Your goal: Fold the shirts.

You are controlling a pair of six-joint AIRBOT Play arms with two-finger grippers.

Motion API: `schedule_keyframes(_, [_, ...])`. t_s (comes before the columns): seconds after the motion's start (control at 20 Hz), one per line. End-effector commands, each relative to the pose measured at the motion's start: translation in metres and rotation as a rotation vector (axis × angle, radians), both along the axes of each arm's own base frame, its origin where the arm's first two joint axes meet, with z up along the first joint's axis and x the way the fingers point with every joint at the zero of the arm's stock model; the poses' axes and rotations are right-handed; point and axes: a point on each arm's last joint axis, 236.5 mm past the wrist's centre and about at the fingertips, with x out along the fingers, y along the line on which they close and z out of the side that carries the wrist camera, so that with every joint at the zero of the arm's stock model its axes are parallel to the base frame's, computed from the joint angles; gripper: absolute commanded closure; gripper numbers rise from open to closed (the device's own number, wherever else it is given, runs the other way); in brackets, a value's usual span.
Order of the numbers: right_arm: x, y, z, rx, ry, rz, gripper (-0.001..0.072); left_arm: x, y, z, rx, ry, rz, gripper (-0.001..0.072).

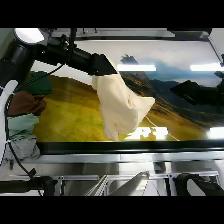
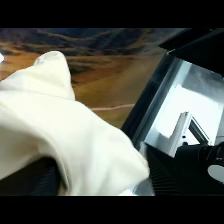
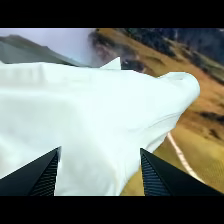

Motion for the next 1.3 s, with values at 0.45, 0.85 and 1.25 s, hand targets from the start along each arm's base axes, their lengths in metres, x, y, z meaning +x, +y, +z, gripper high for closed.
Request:
schedule_keyframes(0.45, [0.006, 0.0, -0.16, 0.089, 0.448, 0.072, 0.0096, 0.02, 0.141, -0.159, 0.256, 0.376, 0.333, -0.0001])
schedule_keyframes(0.85, [0.041, 0.052, -0.22, 0.121, 0.431, 0.053, 0.015, 0.062, 0.05, -0.218, 0.052, 0.418, 0.203, 0.0])
schedule_keyframes(1.25, [0.079, 0.068, -0.186, 0.146, 0.289, 0.072, 0.0694, 0.079, 0.006, -0.227, 0.039, 0.429, 0.128, 0.027])
